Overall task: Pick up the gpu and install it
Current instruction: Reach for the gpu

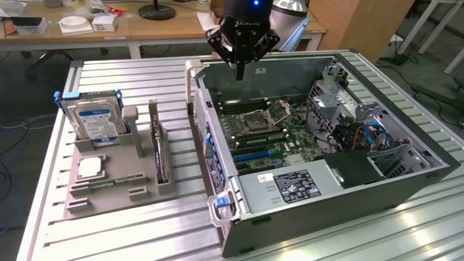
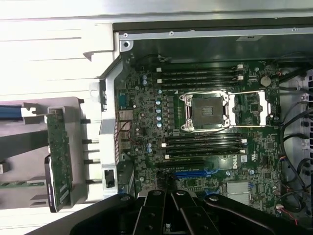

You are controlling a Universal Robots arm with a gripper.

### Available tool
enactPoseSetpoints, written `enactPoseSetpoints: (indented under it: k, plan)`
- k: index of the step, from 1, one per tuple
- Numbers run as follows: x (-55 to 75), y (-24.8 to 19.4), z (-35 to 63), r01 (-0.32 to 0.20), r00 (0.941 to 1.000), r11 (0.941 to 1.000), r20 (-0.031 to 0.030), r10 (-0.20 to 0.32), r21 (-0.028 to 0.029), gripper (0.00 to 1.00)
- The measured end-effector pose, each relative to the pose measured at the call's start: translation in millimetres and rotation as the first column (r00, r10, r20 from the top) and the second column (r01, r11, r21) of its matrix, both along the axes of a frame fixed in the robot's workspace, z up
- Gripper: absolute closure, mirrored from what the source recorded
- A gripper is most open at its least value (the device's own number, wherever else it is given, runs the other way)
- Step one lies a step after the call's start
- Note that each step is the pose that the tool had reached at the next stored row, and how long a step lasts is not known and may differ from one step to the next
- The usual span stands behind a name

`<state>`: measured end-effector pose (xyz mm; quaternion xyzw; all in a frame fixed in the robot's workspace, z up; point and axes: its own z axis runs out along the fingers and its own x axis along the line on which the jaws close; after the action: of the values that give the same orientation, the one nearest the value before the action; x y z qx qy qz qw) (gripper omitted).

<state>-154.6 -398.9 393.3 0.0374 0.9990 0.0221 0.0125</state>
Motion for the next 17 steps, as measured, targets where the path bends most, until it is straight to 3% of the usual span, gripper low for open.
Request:
enactPoseSetpoints:
  k: [17]
  plan:
    - [-19.0,0.0,0.0,0.000,1.0000,1.0000,0.0000,0.000,0.0000,0.90]
